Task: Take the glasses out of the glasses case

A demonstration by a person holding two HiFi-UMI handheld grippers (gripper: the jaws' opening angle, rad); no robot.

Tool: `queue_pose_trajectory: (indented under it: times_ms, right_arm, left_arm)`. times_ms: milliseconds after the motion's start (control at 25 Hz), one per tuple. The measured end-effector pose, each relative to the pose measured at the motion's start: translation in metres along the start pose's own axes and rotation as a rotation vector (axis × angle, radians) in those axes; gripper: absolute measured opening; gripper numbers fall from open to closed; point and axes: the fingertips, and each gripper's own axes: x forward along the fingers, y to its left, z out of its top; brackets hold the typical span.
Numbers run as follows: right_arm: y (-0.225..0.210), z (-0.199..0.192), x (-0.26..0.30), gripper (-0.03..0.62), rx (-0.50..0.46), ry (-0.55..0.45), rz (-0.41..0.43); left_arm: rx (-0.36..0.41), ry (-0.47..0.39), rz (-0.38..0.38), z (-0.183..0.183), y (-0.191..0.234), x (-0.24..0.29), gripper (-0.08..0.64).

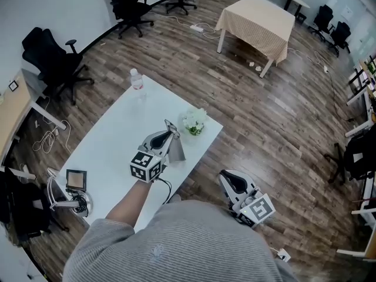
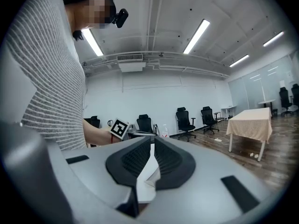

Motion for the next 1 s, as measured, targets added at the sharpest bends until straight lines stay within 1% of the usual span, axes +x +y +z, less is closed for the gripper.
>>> queue_pose_trajectory:
  times_ms: [240,440,520,640,760,880,1000]
  right_arm:
    - [0.001,0.001,0.002,0.023,-0.008,-0.003,0.022]
    - [0.001,0.0,0.004,0.023,-0.019,0.003,0.044]
    - [-0.002,-0.002,0.004,0.023,-0.014,0.009,0.034]
    - [-0.006,-0.003,0.003,0.023,0.001,0.005,0.019]
    - [0.0,0.001,0.004,0.023,0.007,-0.005,0.06]
    - [0.0,0.0,0.002,0.021,0.015,-0.001,0.078]
    - [0.0,0.001,-0.001,0.021,0.027,-0.005,0.088]
  left_arm:
    - [0.032,-0.045,0.017,0.028,-0.028,-0.018,0.026]
    - [0.021,-0.086,0.035,0.046,-0.053,-0.032,0.026]
    - [0.022,-0.095,0.034,0.051,-0.064,-0.038,0.026]
    - [0.042,-0.094,0.007,0.058,-0.087,-0.043,0.026]
    - [0.084,-0.09,-0.026,0.065,-0.109,-0.046,0.026]
    - [0.119,-0.084,-0.06,0.068,-0.13,-0.043,0.026]
    - [0.13,-0.069,-0.081,0.065,-0.147,-0.041,0.026]
